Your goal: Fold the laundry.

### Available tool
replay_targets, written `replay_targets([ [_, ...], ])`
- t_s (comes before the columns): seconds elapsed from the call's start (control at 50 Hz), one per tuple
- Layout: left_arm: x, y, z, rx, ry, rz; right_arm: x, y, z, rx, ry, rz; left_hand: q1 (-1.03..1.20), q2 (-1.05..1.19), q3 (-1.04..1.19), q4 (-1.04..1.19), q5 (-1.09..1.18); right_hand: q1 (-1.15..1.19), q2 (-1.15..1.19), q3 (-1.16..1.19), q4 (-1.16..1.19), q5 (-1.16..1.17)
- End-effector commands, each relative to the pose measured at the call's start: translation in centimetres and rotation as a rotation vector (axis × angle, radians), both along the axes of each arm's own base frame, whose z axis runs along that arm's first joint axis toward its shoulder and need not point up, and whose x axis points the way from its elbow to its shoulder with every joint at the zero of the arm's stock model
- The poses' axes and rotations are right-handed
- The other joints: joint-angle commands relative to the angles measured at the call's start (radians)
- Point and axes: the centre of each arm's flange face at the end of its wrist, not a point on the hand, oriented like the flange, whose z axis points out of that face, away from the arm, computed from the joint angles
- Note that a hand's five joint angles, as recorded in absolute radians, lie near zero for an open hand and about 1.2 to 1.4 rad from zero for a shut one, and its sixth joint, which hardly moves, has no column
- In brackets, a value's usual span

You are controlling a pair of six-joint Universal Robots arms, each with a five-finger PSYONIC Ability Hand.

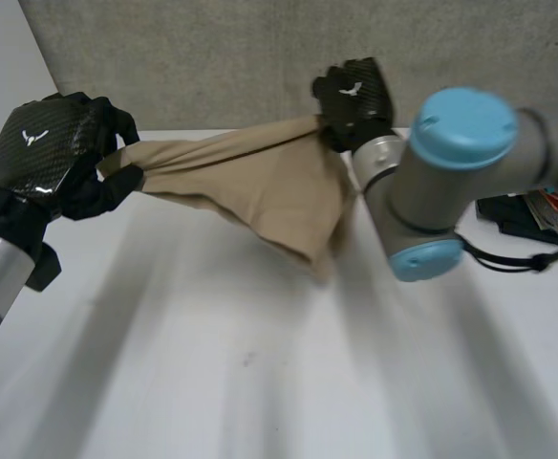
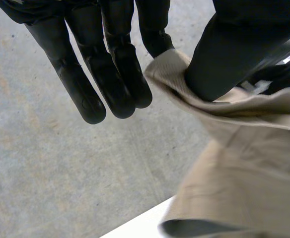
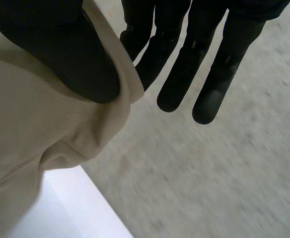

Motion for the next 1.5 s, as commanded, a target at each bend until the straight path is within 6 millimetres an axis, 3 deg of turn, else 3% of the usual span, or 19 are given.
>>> replay_targets([
  [0.02,-0.7,-2.4,-1.5,0.056,-0.007,0.021,-4.9,5.2,-1.5,0.192,0.316,-0.086,0.243,0.197,0.204,0.196,0.219,0.271,0.199,0.209,0.200,0.209],
  [0.1,-1.1,-3.6,-2.8,0.109,-0.025,0.030,-6.2,11.5,-2.5,0.358,0.447,-0.004,0.243,0.197,0.204,0.196,0.219,0.271,0.199,0.209,0.200,0.209],
  [0.14,-1.1,-3.9,-3.1,0.126,-0.032,0.035,-6.0,13.4,-2.4,0.405,0.416,0.039,0.243,0.197,0.204,0.196,0.219,0.271,0.199,0.209,0.200,0.209],
  [0.24,-0.6,-5.0,-4.0,0.178,-0.075,0.067,-3.4,19.3,-3.0,0.649,0.234,0.287,0.243,0.197,0.204,0.196,0.219,0.271,0.199,0.209,0.200,0.209],
  [0.32,0.2,-5.8,-3.8,0.198,-0.102,0.118,-1.9,20.7,-3.4,0.769,0.183,0.383,0.243,0.197,0.204,0.196,0.219,0.271,0.199,0.209,0.200,0.209],
  [0.4,1.1,-6.3,-3.0,0.208,-0.100,0.163,-1.8,18.6,-2.1,0.736,0.133,0.332,0.243,0.197,0.204,0.196,0.219,-0.657,-0.729,-0.719,-0.728,-0.719],
  [0.46,1.3,-6.3,-2.4,0.198,-0.097,0.169,-3.1,14.6,-0.6,0.659,0.111,0.213,0.243,0.197,0.204,0.196,0.219,-0.792,-0.863,-0.853,-0.862,-0.853],
  [0.56,1.1,-5.5,-0.4,0.152,-0.095,0.142,-5.3,11.1,1.0,0.562,0.221,0.117,0.243,0.197,0.204,0.196,0.219,-0.951,-1.022,-1.013,-1.022,-1.012],
  [0.68,0.8,-4.0,0.6,0.140,-0.101,0.095,-6.8,7.9,1.9,0.448,0.356,0.070,0.243,0.197,0.204,0.196,0.219,-0.951,-1.022,-1.013,-1.022,-1.012],
  [0.84,0.1,-1.3,3.9,0.046,-0.086,0.035,-4.1,4.6,-0.5,0.372,0.353,0.185,0.243,0.197,0.204,0.196,0.219,-0.951,-1.022,-1.013,-1.022,-1.012],
  [0.98,-1.6,0.6,6.9,-0.052,-0.075,-0.069,-1.2,3.7,-2.9,0.425,0.257,0.331,0.243,0.197,0.204,0.196,0.219,-0.951,-1.022,-1.013,-1.022,-1.012],
  [1.18,-2.4,1.6,6.7,-0.070,-0.137,-0.098,1.9,4.9,-8.3,0.559,0.201,0.608,0.243,0.197,0.204,0.196,0.219,-0.904,-0.976,-0.966,-0.975,-0.966],
  [1.26,-2.3,1.5,6.2,-0.065,-0.151,-0.092,2.7,6.1,-10.2,0.618,0.207,0.686,0.243,0.197,0.204,0.196,0.219,-0.471,-0.542,-0.533,-0.542,-0.532],
  [1.28,-2.2,1.4,6.1,-0.062,-0.154,-0.087,2.9,5.9,-10.5,0.604,0.211,0.684,0.243,0.197,0.204,0.196,0.219,-0.080,-0.151,-0.142,-0.151,-0.141],
  [1.32,-2.1,1.2,6.0,-0.057,-0.157,-0.081,3.2,4.8,-10.1,0.536,0.210,0.646,0.243,0.197,0.204,0.196,0.219,0.270,0.198,0.208,0.199,0.208],
  [1.38,-1.8,0.3,5.9,-0.061,-0.163,-0.058,3.2,0.1,-6.7,0.295,0.138,0.385,0.243,0.197,0.204,0.196,0.219,0.271,0.199,0.209,0.200,0.209],
  [1.4,-1.5,-0.7,6.2,-0.086,-0.167,-0.036,2.3,-2.2,-3.8,0.184,0.047,0.222,0.243,0.197,0.204,0.196,0.219,0.271,0.199,0.209,0.200,0.209],
  [1.44,-1.2,-2.2,6.6,-0.127,-0.168,-0.002,0.8,-4.2,1.3,0.027,-0.131,0.073,0.243,0.197,0.204,0.196,0.219,0.271,0.199,0.209,0.200,0.209],
  [1.5,-1.0,-4.0,7.7,-0.204,-0.154,0.042,-0.2,-4.6,6.2,-0.140,-0.274,0.080,0.243,0.197,0.204,0.196,0.219,0.271,0.199,0.209,0.200,0.209],
])
